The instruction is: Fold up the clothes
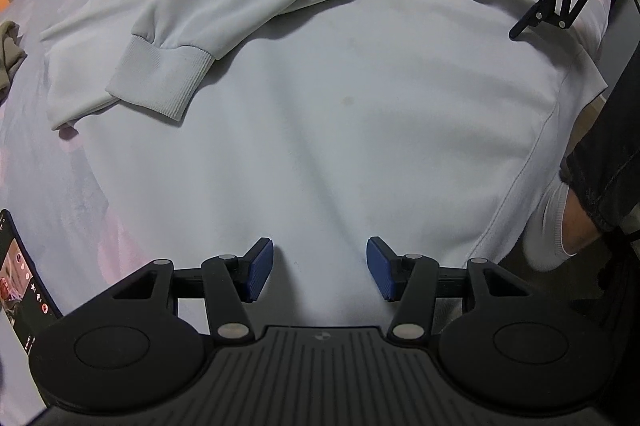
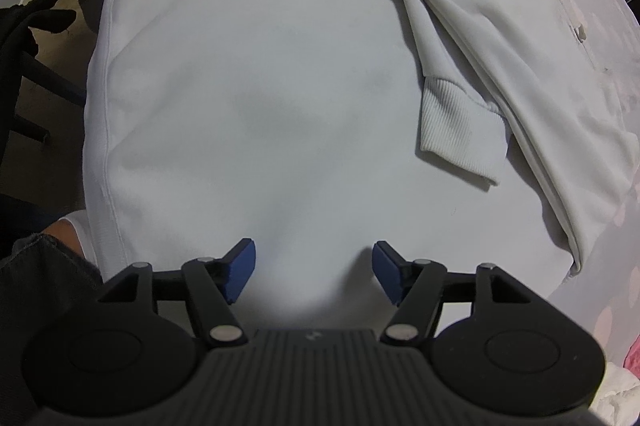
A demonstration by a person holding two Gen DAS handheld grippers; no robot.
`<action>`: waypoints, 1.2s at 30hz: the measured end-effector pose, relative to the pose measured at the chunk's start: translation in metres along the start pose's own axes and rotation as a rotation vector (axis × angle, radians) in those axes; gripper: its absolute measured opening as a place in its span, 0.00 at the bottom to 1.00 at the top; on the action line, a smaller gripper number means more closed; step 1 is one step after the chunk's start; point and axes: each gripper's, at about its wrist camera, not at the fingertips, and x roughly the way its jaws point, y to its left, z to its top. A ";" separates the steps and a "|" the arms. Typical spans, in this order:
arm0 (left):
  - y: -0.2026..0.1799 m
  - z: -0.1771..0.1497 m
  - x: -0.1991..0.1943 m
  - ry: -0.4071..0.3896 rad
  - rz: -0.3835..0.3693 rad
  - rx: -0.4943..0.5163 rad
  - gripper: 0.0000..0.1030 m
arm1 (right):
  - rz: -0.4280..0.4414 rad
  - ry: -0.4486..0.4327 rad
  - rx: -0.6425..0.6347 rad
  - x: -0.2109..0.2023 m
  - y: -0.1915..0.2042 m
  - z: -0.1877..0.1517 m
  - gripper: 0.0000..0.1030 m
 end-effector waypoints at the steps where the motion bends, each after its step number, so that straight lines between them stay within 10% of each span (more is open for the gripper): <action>1: 0.001 0.001 0.000 0.000 0.000 0.000 0.48 | 0.000 0.001 0.001 0.000 0.000 -0.001 0.66; 36: 0.013 0.001 -0.005 0.003 0.001 -0.080 0.50 | -0.014 -0.021 0.109 0.004 -0.020 -0.031 0.72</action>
